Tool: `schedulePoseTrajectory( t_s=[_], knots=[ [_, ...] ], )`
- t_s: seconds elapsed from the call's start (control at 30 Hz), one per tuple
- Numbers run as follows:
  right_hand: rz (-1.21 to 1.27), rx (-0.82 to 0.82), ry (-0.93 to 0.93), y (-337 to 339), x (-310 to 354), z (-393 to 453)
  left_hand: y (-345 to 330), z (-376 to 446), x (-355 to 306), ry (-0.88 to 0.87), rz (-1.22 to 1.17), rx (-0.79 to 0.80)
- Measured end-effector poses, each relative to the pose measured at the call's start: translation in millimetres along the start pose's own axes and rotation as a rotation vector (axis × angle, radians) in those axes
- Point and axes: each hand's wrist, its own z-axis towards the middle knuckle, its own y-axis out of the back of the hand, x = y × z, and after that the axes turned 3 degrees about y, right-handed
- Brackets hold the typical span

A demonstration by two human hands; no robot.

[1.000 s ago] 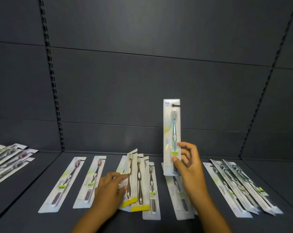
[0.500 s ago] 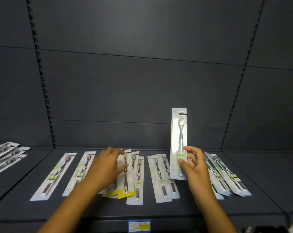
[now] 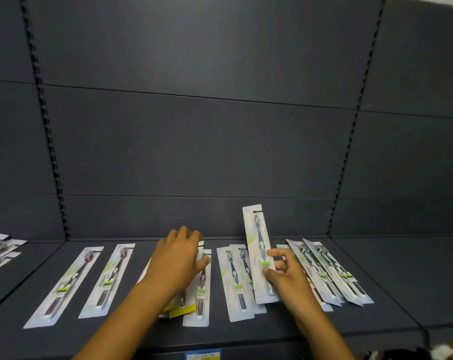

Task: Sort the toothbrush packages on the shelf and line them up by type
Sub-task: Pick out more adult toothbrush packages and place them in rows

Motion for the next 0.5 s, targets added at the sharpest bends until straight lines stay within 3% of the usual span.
schedulePoseTrajectory(
  t_s=[0.27, 0.5],
  knots=[
    [-0.125, 0.152, -0.107, -4, -39, 18, -3, 0, -32, 0.073, 0.014, -0.014],
    [-0.490, 0.186, 0.103, 3, -56, 34, -9, -6, -64, 0.181, -0.031, -0.039]
  ],
)
